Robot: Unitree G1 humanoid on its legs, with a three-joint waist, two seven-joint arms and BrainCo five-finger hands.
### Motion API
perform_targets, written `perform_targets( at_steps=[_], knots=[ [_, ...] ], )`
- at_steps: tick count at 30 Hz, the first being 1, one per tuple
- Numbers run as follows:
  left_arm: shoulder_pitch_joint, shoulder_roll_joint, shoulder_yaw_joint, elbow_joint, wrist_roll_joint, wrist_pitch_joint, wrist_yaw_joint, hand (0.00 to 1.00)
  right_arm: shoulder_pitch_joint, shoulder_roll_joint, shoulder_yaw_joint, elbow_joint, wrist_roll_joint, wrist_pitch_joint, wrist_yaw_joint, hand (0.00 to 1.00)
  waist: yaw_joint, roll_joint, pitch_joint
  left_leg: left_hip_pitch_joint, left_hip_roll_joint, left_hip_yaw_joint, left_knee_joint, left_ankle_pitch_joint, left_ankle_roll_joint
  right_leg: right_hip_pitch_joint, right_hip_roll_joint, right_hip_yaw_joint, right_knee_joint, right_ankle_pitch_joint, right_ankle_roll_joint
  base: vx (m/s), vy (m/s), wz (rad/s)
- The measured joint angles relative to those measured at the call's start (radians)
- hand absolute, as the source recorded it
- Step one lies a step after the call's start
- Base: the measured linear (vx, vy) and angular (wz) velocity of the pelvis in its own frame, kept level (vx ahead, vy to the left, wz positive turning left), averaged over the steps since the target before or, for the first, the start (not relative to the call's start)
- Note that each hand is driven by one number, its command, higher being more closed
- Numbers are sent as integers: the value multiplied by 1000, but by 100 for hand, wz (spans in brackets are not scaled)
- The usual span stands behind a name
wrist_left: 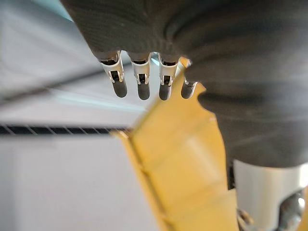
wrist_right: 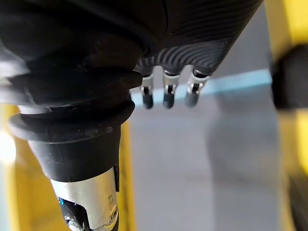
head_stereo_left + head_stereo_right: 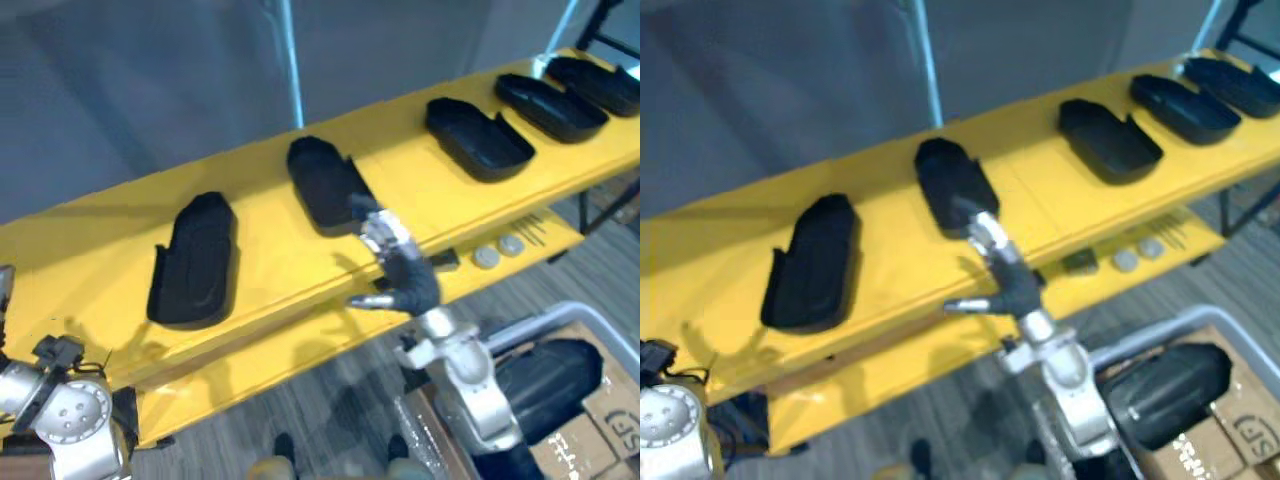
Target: Walk over and take plastic housings, then place them on the shelf
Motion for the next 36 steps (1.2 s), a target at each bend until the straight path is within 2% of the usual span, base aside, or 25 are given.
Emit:
perform_targets(
  at_steps=[1, 3, 7, 10, 12, 13, 16, 20, 23, 25, 28, 30, 32, 36],
  knots=[
    [6, -1, -3, 34, -1, 6, 0, 0, -26, 0, 17, 50, 0, 15, -12, 0, 18, -3, 1, -1, -1, -2, 0, 0, 0, 1, 0, -3, 0, 0, 0, 18, -5, 17],
    [9, -1, -3, 79, -6, 10, -1, 0, -57, 5, 32, 107, 0, 19, -38, 0, 20, -4, 1, -11, -5, -22, 1, 2, 1, 5, -3, -32, 1, -1, -2, 11, -6, 27],
    [7, -1, -25, 212, -16, 45, -25, 0, -142, 32, 42, 231, -1, 41, -89, 0, 35, -8, 4, -18, -8, -45, -2, 6, 3, 7, -6, -57, 11, -4, -7, -3, 3, 16],
    [6, -3, -71, 352, -49, 82, -64, 0, -193, 36, 85, 269, 0, 63, -82, 0, 46, -19, 11, -24, -7, -48, -1, 7, 2, -1, -5, -58, 19, -9, -14, -11, 1, 3],
    [6, -4, -109, 450, -85, 85, -77, 0, -220, 35, 107, 277, 1, 80, -53, 0, 50, -30, 19, -34, -7, -51, 3, 9, 1, -3, -5, -61, 18, -9, -14, -20, -3, 4],
    [3, -12, -131, 537, -123, 89, -78, 0, -247, 38, 136, 302, 3, 90, -15, 0, 53, -40, 26, -33, -5, -51, 4, 9, 1, -3, -3, -61, 18, -9, -14, 0, 0, 0],
    [2, -52, -138, 675, -128, 93, -68, 0, -298, 42, 201, 359, 3, 106, 70, 0, 72, -59, 38, -37, -3, -53, 7, 8, 0, -4, -1, -61, 18, -9, -14, 0, 0, 0],
    [-1, -62, -128, 776, -168, 113, -37, 0, -381, 49, 263, 408, 2, 107, 137, 0, 83, -67, 71, -71, 3, -75, 34, 6, -3, -14, 5, -83, 18, -11, -17, -39, -12, 15],
    [-8, -80, -82, 827, -207, 116, 24, 0, -439, 54, 323, 422, -1, 95, 176, 0, 116, -68, 89, -83, 10, -81, 38, 8, -7, -20, 12, -87, 19, -12, -19, -27, -18, 3],
    [-8, -80, -75, 855, -205, 115, 58, 0, -454, 68, 343, 422, -1, 72, 177, 0, 126, -71, 91, -86, 11, -84, 40, 8, -7, -20, 14, -90, 19, -11, -19, 14, -5, 6],
    [-12, -81, -41, 880, -235, 102, 78, 0, -487, 103, 359, 403, -1, 41, 176, 0, 126, -85, 98, -102, 14, -99, 53, 4, -13, -20, 19, -103, 18, -14, -22, 5, -8, 11],
    [-14, -82, -36, 890, -282, 78, 77, 0, -508, 128, 367, 376, -1, 38, 175, 0, 131, -102, 109, -107, 20, -106, 61, 1, -16, -20, 25, -108, 17, -16, -26, -8, -19, 10],
    [-15, -90, -15, 910, -284, 75, 73, 0, -528, 147, 390, 371, -11, 38, 161, 0, 137, -112, 112, -110, 24, -107, 67, -4, -20, -20, 29, -108, 17, -17, -28, 0, 0, 0],
    [-15, -101, -11, 917, -281, 74, 62, 0, -531, 151, 404, 368, -23, 39, 124, 0, 151, -114, 112, -130, 25, -110, 81, -9, -19, -32, 30, -110, 17, -17, -29, 0, 0, 0]
  ],
)
